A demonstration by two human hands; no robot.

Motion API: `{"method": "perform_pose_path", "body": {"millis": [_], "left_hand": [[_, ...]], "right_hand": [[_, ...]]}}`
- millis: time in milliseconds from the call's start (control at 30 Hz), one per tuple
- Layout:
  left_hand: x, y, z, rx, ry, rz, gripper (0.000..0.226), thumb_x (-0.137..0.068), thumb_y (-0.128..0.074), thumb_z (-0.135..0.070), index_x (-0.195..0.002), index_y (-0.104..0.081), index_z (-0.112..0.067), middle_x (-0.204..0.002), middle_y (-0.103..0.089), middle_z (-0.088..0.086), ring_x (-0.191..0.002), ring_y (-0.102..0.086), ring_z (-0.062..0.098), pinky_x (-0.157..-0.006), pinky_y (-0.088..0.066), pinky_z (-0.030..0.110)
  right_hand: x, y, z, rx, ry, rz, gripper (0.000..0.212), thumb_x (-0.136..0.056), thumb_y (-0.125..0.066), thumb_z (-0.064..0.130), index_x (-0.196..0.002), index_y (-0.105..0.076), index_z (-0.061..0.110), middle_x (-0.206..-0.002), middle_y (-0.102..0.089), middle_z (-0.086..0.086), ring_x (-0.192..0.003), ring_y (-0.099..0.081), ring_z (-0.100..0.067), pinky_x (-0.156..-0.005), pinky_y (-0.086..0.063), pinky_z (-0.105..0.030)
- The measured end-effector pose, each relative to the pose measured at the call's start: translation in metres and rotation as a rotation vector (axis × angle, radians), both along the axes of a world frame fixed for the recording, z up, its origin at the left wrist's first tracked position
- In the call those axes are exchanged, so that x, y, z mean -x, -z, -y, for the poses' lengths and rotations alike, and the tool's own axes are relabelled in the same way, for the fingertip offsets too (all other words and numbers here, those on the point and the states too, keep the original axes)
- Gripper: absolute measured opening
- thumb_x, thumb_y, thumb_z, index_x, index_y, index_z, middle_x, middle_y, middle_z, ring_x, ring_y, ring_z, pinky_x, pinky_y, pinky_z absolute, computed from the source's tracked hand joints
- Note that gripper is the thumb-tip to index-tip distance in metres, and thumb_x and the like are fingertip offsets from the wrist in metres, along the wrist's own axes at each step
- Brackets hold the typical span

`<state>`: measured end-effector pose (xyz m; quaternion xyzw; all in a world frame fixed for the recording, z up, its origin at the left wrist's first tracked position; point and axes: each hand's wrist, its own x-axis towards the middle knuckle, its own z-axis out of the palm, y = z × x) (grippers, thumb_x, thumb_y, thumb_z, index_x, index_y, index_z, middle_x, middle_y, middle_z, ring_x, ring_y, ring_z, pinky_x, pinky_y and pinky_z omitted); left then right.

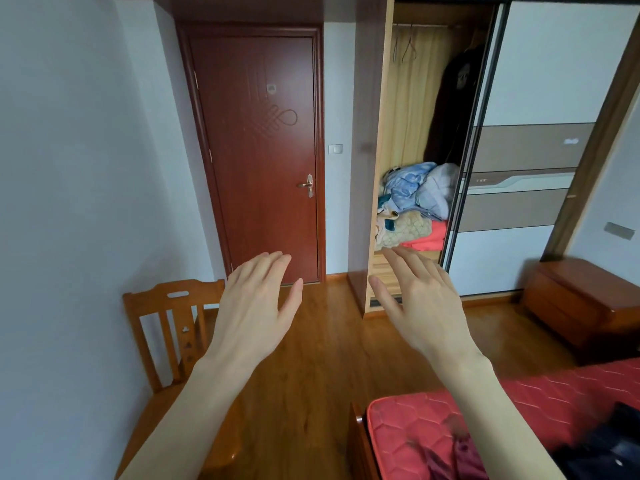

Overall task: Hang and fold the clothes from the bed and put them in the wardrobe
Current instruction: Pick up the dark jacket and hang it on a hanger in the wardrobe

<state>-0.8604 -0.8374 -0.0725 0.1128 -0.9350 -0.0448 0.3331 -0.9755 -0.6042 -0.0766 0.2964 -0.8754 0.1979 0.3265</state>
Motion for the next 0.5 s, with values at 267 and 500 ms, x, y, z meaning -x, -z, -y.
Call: {"method": "perform_pose_path", "body": {"millis": [267, 500], "left_hand": [[0.141, -0.012, 0.048, -0.009, 0.03, -0.019, 0.059, -0.103, -0.036, -0.055, -0.144, -0.059, -0.021, -0.148, -0.061, 0.001, -0.139, -0.054, 0.024, -0.114, -0.046, 0.048], [0.236, -0.012, 0.09, -0.022, 0.059, -0.025, 0.064, -0.103, -0.029, -0.057, -0.143, -0.06, -0.019, -0.147, -0.061, 0.003, -0.139, -0.055, 0.025, -0.111, -0.05, 0.052]], "right_hand": [[0.137, -0.012, 0.05, 0.009, 0.011, 0.019, 0.062, -0.105, -0.038, 0.059, -0.148, -0.056, 0.018, -0.143, -0.063, -0.005, -0.135, -0.056, -0.026, -0.111, -0.048, -0.047], [0.227, -0.009, 0.088, -0.005, 0.016, 0.036, 0.061, -0.104, -0.038, 0.057, -0.148, -0.055, 0.018, -0.144, -0.062, -0.004, -0.134, -0.056, -0.025, -0.111, -0.047, -0.046]]}}
